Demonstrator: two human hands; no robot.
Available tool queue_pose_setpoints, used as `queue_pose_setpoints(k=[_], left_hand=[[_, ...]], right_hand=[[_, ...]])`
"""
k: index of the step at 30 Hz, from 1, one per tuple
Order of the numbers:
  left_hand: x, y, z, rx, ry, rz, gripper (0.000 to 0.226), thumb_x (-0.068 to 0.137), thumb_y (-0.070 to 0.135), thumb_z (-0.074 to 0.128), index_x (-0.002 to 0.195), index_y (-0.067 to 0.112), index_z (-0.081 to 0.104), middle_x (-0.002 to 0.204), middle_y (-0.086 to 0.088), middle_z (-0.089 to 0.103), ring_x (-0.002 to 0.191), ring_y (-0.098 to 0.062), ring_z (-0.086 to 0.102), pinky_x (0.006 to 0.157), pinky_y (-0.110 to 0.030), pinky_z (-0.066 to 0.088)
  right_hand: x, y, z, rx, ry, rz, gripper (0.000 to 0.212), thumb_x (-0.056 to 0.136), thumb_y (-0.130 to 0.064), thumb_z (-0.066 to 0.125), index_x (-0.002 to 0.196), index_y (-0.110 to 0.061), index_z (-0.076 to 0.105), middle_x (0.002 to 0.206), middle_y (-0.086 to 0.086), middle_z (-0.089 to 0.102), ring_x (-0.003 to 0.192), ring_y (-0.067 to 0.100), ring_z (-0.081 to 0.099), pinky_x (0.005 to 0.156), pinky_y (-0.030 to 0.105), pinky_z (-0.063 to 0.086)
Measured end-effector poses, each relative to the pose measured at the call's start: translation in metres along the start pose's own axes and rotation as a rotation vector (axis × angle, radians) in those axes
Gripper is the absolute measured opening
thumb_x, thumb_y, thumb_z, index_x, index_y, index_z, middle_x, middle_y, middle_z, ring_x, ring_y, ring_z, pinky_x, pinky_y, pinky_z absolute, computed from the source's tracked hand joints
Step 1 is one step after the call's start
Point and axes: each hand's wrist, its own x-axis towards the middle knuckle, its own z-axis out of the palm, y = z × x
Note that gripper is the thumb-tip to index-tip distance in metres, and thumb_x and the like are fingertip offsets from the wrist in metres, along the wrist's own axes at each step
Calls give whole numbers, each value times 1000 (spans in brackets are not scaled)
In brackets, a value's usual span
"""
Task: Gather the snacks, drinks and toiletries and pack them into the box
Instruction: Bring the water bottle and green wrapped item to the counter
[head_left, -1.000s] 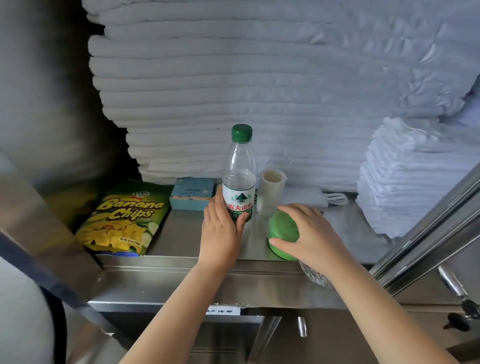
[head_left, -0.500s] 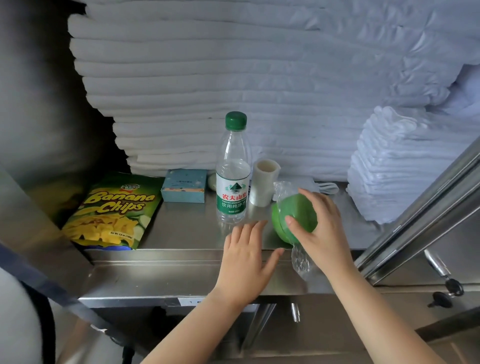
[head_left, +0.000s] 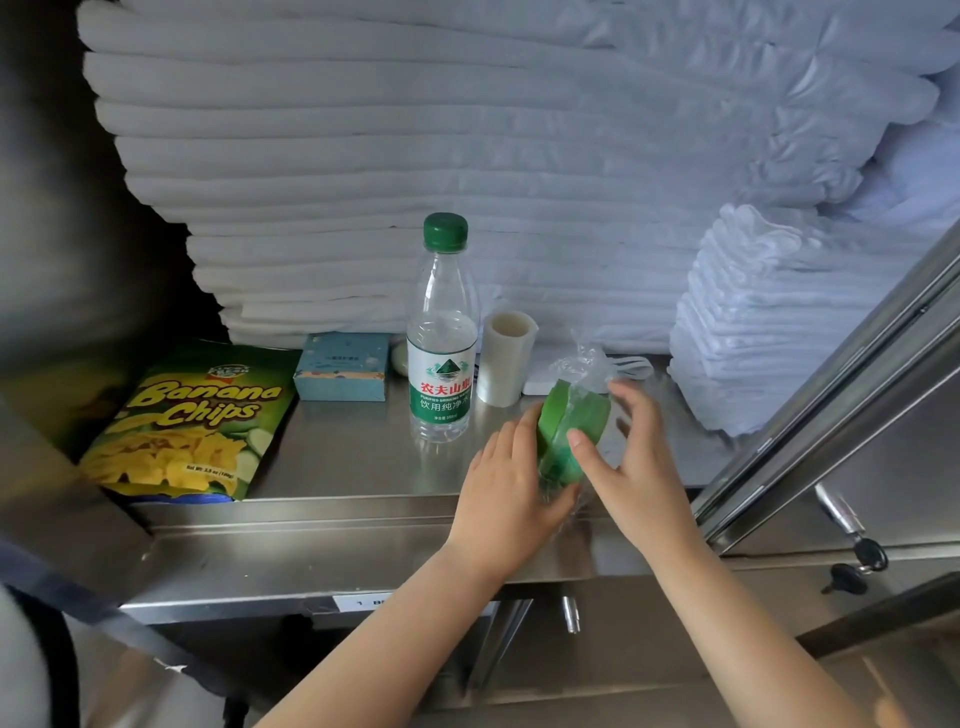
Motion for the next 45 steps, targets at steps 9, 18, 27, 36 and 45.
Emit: queue_pose_setpoints(k=[9, 18, 27, 36, 45], left_hand=[[16, -10, -12, 21, -43, 180, 75, 67, 16, 72, 136, 4, 43, 130, -6, 54, 113, -26, 51, 96, -35, 42], [21, -25, -14, 15, -92, 309, 63, 66, 5, 76, 124, 0, 52, 130, -5, 55, 117, -26, 50, 93, -46, 45], [21, -30, -10, 15, -105, 369, 56, 74, 7, 73, 126, 5, 51, 135, -4, 51, 121, -23, 46, 100, -37, 41], [4, -51, -21, 9, 25, 243, 31, 84, 27, 65, 111, 13, 60, 122, -2, 57, 110, -18, 54, 94, -26, 41], [2, -41, -30, 12, 65, 222, 5, 82, 14, 69, 86, 13, 69, 80, 5, 66, 75, -10, 56, 63, -22, 45]], right_hand=[[6, 0, -14, -194, -62, -183, 49, 90, -38, 51, 136, -22, 43, 135, -10, 43, 129, -1, 35, 106, 10, 25], [-5, 15, -10, -226, 32, -88, 56, 86, -22, 62, 138, -18, 40, 142, -6, 34, 135, 2, 29, 103, 1, 18], [-6, 16, -7, -188, -19, -126, 51, 86, -10, 62, 134, -11, 45, 137, -1, 44, 132, 10, 39, 110, 15, 25], [5, 4, -3, -359, -184, -280, 36, 91, -27, 58, 127, -20, 60, 133, -5, 53, 126, 11, 41, 108, 25, 32], [3, 7, -7, -315, -145, -298, 23, 92, -15, 57, 112, -16, 69, 125, -5, 60, 124, 11, 49, 101, 21, 38]])
